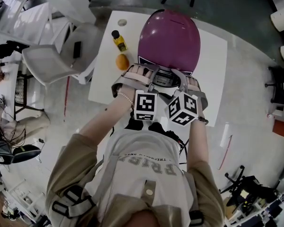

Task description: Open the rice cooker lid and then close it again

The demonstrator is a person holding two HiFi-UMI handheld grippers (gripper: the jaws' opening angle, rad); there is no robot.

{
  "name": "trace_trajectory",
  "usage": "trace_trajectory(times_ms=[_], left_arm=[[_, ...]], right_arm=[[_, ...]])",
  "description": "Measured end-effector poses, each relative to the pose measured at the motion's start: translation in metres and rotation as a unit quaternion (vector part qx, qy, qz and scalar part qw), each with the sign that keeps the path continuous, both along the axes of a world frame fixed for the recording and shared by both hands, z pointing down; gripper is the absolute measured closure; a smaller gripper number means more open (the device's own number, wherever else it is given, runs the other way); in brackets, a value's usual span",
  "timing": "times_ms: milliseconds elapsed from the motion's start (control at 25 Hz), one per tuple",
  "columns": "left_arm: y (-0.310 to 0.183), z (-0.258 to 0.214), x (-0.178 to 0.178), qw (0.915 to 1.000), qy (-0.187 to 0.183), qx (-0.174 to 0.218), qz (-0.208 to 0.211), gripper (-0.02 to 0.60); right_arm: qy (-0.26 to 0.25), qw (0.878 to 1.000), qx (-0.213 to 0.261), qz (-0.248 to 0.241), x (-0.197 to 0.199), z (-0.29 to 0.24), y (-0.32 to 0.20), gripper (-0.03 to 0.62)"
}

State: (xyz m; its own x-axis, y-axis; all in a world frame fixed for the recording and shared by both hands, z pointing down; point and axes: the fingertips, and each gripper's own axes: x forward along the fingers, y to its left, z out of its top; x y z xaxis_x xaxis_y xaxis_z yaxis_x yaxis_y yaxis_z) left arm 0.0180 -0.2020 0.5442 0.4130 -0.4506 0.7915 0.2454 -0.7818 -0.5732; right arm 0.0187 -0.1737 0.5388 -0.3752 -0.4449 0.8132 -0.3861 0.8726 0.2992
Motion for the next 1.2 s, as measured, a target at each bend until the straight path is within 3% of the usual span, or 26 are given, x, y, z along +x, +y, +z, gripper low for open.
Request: trace_trajectory(times_ms=[600, 1040, 1200], left_arm=[[0.0, 0.002, -0.003, 0.9988, -0.045, 0.013, 0.011, 0.166], [-0.001, 0.005, -0.008, 0.9923, -0.108, 0.05, 0.032, 0.164], [-0.001, 0.006, -0.008, 0.9913, -0.115, 0.054, 0.034, 0.164]], right_arm=[[0.074, 0.997, 0.007, -0.02, 0.004, 0.008, 0.001, 0.183], [0.13, 0.99, 0.006, -0.047, 0.008, 0.01, 0.001, 0.183], [0.127, 0.991, -0.007, -0.049, 0.007, 0.01, 0.002, 0.183]])
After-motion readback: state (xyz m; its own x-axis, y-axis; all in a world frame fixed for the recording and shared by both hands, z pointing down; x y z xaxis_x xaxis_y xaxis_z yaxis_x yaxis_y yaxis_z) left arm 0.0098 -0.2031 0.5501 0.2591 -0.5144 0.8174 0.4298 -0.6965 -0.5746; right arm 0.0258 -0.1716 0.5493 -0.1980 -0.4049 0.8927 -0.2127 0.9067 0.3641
